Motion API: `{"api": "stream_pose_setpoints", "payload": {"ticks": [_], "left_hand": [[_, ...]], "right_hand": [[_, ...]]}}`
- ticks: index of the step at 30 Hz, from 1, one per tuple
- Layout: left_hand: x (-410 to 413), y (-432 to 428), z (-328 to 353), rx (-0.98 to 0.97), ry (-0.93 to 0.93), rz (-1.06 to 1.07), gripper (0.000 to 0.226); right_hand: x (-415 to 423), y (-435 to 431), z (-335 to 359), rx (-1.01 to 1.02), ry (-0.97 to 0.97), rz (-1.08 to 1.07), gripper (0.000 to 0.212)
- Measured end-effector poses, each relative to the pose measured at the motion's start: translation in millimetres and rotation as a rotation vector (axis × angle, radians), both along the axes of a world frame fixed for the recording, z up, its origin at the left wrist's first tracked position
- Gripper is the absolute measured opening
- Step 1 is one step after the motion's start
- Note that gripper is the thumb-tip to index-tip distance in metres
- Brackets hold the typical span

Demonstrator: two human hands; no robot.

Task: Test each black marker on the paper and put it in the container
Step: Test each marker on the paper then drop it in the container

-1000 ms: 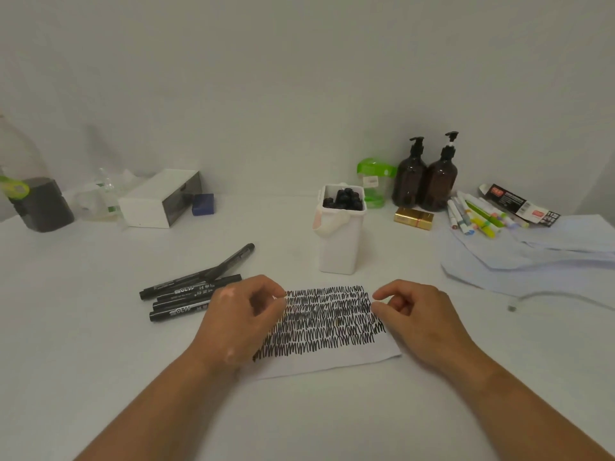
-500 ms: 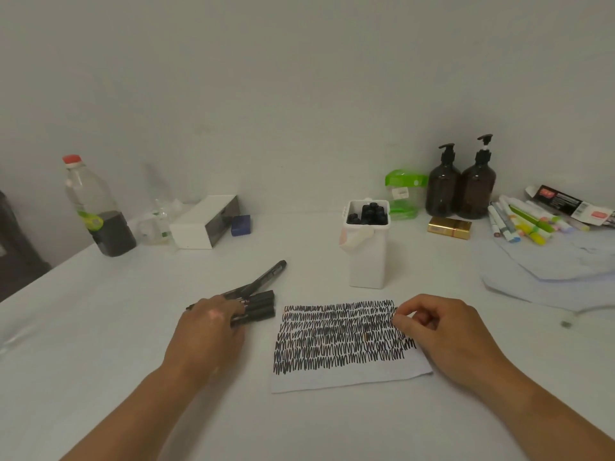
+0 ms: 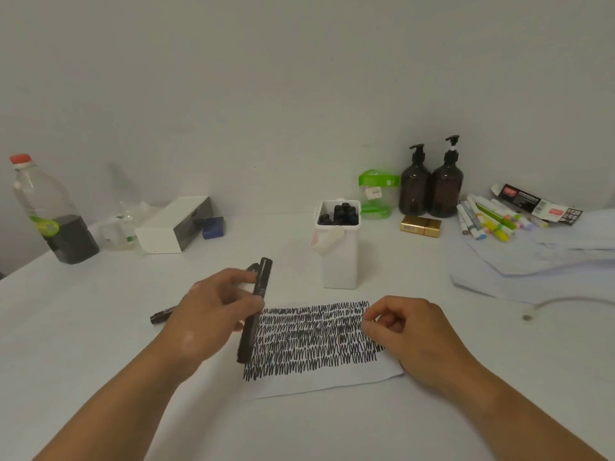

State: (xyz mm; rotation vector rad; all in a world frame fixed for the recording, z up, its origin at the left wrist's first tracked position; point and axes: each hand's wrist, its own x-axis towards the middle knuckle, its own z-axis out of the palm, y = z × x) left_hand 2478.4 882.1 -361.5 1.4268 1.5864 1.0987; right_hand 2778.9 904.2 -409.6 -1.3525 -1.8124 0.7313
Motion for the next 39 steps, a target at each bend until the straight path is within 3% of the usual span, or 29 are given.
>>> {"api": "stream_pose_setpoints", "payload": {"ticks": [2,6,9,13,15,20,24,27,31,39], "left_hand": [[23.3,1.2,-0.3,-0.045,-0.293,-0.104,0.022],[60.0,2.7,-15.4,-0.088,-0.616,-0.199,0.017],[70.0,3.7,-28.3,-0.069,-0.745,-0.262,0.022],[64.5,4.8,-40.7,-0.050,-0.784,-0.289,0.023],[56.0,2.7,-44.0,-0.003,-0.668,-0.267,0.024],[51.3,-9.6,-45.4,0.162,-0.075,-0.285,0.030],[64.0,-16.5,-44.6,0.384,0.380,-0.316,0.029],[71.7,-20.1,-39.2,0.456,0.445,-0.441,0.025],[81.2,-23.7,-35.8,0.454,0.388,-0.538,0.031],[83.2,-25.6,-44.6,0.423,0.421,-0.487,0.029]], "right_hand": [[-2.5,-4.6,3.6,0.000,0.019,0.045,0.009],[-10.8,-13.6,9.6,0.012,0.008,0.182,0.040],[-13.9,-13.8,8.2,-0.022,-0.067,0.216,0.037],[-10.3,-10.7,10.7,-0.031,0.039,0.197,0.020],[-8.0,-10.5,14.0,-0.040,0.135,0.167,0.016],[-14.1,-14.7,16.8,-0.053,0.275,0.122,0.018],[-22.7,-19.5,15.3,-0.122,0.374,0.202,0.014],[-27.8,-23.0,15.3,-0.206,0.465,0.264,0.022],[-34.1,-25.5,14.2,-0.241,0.478,0.297,0.022],[-35.0,-24.8,13.6,-0.276,0.541,0.328,0.024]]}}
